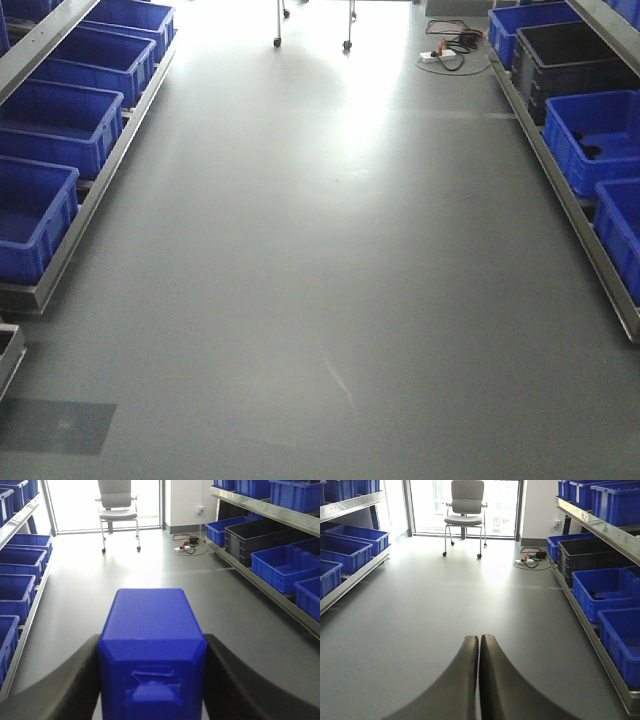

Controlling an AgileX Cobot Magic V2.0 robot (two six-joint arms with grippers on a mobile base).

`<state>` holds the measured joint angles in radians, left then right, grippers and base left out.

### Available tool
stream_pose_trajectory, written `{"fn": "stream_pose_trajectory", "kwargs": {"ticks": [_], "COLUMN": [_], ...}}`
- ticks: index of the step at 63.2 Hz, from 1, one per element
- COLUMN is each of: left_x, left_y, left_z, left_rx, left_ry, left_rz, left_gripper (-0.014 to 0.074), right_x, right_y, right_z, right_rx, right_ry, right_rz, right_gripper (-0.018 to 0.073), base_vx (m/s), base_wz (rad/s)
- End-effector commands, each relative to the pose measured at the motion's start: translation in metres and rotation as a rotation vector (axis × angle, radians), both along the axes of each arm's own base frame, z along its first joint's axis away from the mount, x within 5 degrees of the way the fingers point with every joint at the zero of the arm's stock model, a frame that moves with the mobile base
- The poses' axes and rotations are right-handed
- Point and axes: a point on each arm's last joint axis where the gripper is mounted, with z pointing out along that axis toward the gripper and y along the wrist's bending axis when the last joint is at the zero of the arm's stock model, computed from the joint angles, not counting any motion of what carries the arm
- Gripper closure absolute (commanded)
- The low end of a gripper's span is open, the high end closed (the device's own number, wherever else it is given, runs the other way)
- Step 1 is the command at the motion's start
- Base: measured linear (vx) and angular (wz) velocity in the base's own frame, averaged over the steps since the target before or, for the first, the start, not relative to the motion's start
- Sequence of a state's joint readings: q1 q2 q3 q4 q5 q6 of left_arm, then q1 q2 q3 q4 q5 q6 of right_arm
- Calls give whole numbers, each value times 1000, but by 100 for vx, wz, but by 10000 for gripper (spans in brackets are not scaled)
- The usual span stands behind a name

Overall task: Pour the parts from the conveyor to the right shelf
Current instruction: 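Turn toward the shelf and stop facing an empty blue bin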

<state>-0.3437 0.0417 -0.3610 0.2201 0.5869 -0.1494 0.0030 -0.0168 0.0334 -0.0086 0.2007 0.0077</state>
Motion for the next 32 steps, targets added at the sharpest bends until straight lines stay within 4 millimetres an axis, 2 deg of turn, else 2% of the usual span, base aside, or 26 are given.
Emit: {"fn": "stream_pose_trajectory", "kwargs": {"ticks": [1,17,32], "left_x": [0,0,0], "left_y": [-1,-1,-1], "left_z": [14,14,14], "left_rx": [-29,-29,-29], "left_ry": [-87,-87,-87], "left_rz": [-14,-14,-14], "left_gripper": [603,603,603], "right_x": [0,0,0], "right_y": [0,0,0], "right_z": [2,2,2], "right_rx": [-14,-14,-14], "right_ry": [-69,-69,-69], "right_rz": [3,3,3], "right_gripper": [568,568,568], "base_vx": [53,46,36], "base_wz": [14,36,84]}}
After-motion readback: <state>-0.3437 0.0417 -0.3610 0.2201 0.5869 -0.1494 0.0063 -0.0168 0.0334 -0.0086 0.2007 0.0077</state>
